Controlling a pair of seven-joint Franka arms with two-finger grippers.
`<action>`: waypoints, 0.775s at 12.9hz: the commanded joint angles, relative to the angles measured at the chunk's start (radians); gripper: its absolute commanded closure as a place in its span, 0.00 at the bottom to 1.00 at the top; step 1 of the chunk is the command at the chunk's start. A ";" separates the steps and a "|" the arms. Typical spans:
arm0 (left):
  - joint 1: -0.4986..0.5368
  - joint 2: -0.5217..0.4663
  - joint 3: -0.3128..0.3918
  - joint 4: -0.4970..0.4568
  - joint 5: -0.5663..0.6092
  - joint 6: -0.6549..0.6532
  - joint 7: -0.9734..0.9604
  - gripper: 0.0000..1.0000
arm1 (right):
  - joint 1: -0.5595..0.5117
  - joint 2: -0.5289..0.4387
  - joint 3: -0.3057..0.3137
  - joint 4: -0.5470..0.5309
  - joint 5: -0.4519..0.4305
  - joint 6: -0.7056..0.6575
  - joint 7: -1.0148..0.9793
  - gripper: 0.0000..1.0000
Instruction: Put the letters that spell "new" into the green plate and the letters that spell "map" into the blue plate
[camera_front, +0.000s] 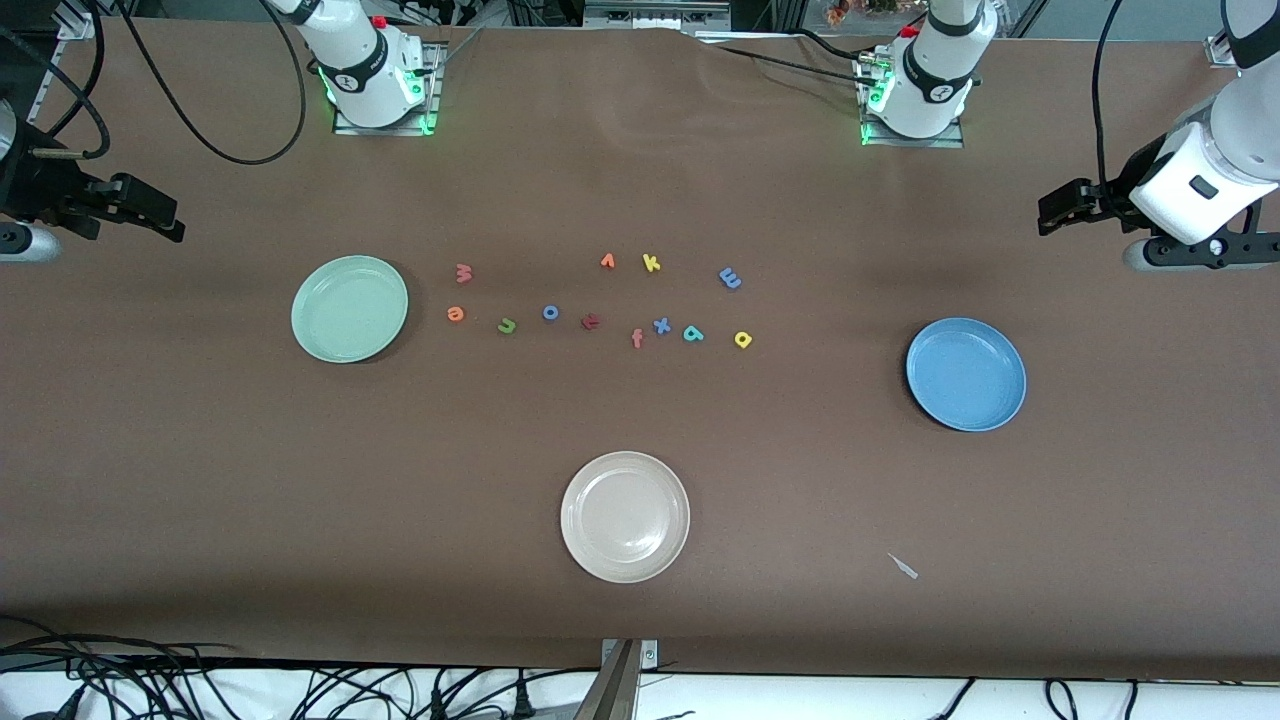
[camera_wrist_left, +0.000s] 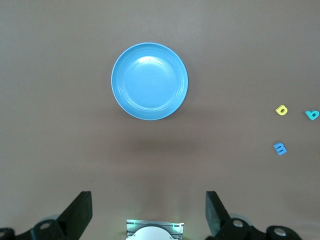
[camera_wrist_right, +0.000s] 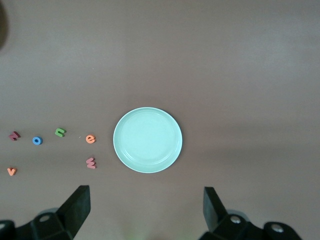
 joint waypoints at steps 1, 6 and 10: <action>0.000 -0.014 0.003 -0.014 -0.023 0.013 0.023 0.00 | -0.005 0.000 -0.001 0.008 0.018 -0.014 0.013 0.00; 0.000 -0.014 0.003 -0.015 -0.023 0.013 0.023 0.00 | -0.004 0.000 0.007 0.008 0.018 -0.014 0.013 0.00; 0.000 -0.014 0.001 -0.015 -0.023 0.013 0.021 0.00 | -0.002 0.000 0.005 0.010 0.018 -0.014 0.013 0.00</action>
